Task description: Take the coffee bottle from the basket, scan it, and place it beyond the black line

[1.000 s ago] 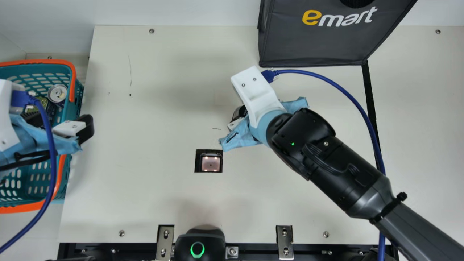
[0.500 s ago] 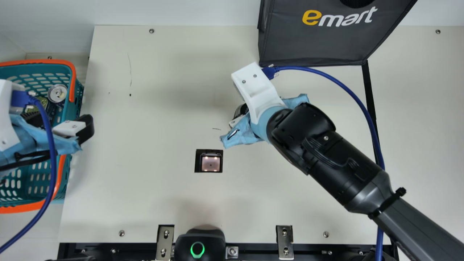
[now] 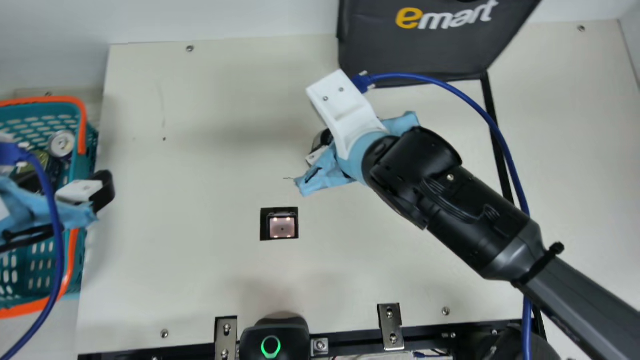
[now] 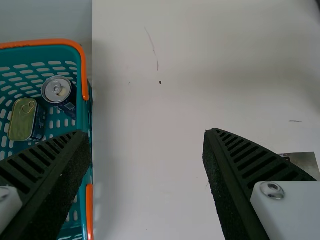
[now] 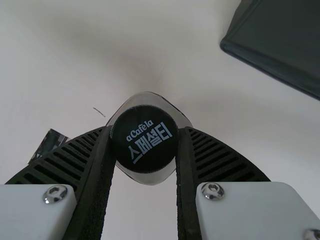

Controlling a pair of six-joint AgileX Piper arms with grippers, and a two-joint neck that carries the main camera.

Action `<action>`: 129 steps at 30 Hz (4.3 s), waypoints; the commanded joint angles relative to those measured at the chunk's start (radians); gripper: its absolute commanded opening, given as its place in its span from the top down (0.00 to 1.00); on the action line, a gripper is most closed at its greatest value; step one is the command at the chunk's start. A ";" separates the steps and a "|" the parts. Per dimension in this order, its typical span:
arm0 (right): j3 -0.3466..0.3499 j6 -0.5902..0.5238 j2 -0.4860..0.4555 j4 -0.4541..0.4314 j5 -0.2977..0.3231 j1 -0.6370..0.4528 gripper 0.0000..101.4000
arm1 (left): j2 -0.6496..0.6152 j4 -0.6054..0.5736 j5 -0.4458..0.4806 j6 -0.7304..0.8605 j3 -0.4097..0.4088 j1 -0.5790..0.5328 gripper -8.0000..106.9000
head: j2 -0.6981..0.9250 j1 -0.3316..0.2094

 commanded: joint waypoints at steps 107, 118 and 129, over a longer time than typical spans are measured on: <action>0.008 -0.309 -0.114 0.166 0.020 -0.946 1.00 | 0.000 0.000 0.000 0.000 0.000 0.000 0.15 | -0.228 -0.026; -0.008 -0.321 -0.082 0.179 0.016 -1.014 1.00 | 0.000 0.000 0.000 0.000 0.000 0.000 0.15 | -0.228 -0.026; -0.018 -0.287 -0.041 0.161 -0.003 -1.047 1.00 | 0.000 0.000 0.000 0.000 0.000 0.000 0.15 | -0.228 -0.026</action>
